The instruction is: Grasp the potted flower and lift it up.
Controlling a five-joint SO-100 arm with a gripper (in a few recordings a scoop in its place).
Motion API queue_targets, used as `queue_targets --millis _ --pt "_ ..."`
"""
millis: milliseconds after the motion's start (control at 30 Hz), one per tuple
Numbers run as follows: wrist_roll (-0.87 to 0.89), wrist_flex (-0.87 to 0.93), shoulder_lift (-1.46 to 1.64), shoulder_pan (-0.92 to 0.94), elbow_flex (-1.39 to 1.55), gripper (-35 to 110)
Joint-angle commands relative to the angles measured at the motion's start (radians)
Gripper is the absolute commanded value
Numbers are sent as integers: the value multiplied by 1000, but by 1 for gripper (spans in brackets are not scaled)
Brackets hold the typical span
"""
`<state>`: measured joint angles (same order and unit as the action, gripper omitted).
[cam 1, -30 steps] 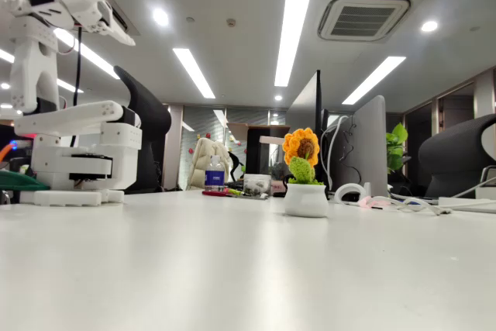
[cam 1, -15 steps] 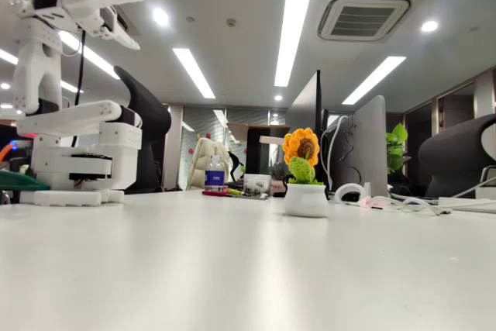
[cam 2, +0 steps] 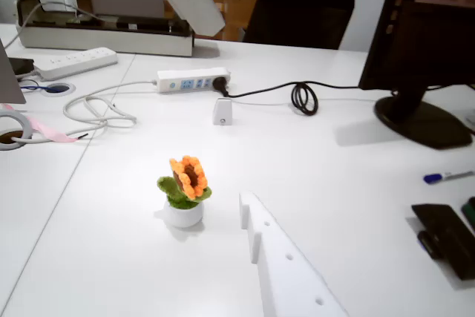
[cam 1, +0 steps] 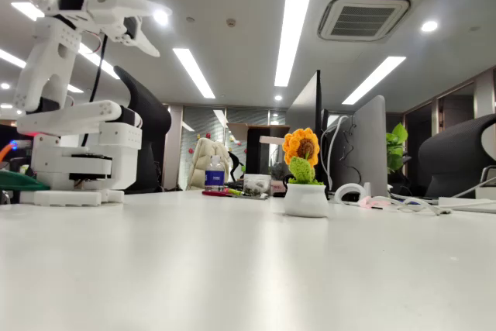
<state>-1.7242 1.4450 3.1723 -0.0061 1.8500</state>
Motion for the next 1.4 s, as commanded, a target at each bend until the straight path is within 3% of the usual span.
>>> queue_targets --millis 0,200,1100,1367 --pt "-71 -51 -117 5 -6 80" --pt "-189 -87 -256 63 -8 80" --pt "-192 -94 -801 17 -91 80" --pt "-230 -166 -966 8 -137 80"
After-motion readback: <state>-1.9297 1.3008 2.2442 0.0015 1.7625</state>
